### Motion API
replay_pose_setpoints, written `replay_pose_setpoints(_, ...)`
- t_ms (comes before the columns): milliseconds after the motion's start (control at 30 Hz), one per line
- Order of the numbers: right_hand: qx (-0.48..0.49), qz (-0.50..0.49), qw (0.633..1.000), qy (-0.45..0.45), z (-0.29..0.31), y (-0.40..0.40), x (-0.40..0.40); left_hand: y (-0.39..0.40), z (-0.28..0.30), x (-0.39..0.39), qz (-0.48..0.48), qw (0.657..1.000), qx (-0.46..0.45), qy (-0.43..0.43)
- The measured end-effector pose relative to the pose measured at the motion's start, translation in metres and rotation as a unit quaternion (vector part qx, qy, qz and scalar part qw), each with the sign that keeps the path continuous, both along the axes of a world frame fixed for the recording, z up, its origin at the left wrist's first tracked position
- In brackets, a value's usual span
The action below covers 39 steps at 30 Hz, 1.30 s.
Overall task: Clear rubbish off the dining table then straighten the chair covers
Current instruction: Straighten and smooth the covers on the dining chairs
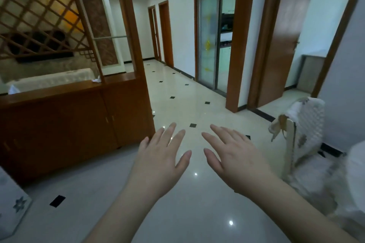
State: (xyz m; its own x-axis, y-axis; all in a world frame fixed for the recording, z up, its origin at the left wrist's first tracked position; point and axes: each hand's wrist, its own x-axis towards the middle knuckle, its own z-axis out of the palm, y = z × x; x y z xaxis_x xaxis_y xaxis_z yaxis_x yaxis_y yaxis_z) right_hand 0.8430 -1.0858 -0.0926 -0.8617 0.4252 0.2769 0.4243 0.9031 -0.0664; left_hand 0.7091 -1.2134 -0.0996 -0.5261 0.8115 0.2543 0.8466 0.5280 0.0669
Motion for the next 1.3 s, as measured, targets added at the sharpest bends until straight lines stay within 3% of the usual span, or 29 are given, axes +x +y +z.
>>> replay_pose_setpoints(400,-0.012,-0.069,0.997,0.023,0.011,0.22,-0.091,0.238,0.024,-0.096,-0.06,0.998,-0.014,0.005)
replay_pose_setpoints(1000,0.012,-0.162,0.987,-0.002,-0.006,0.462,-0.278,0.502,-0.007,-0.296,-0.116,0.991,0.007,0.061)
replay_pose_setpoints(1300,0.005,-0.249,0.968,-0.002,-0.013,0.585,-0.318,0.657,-0.005,-0.354,-0.217,0.975,-0.023,0.048)
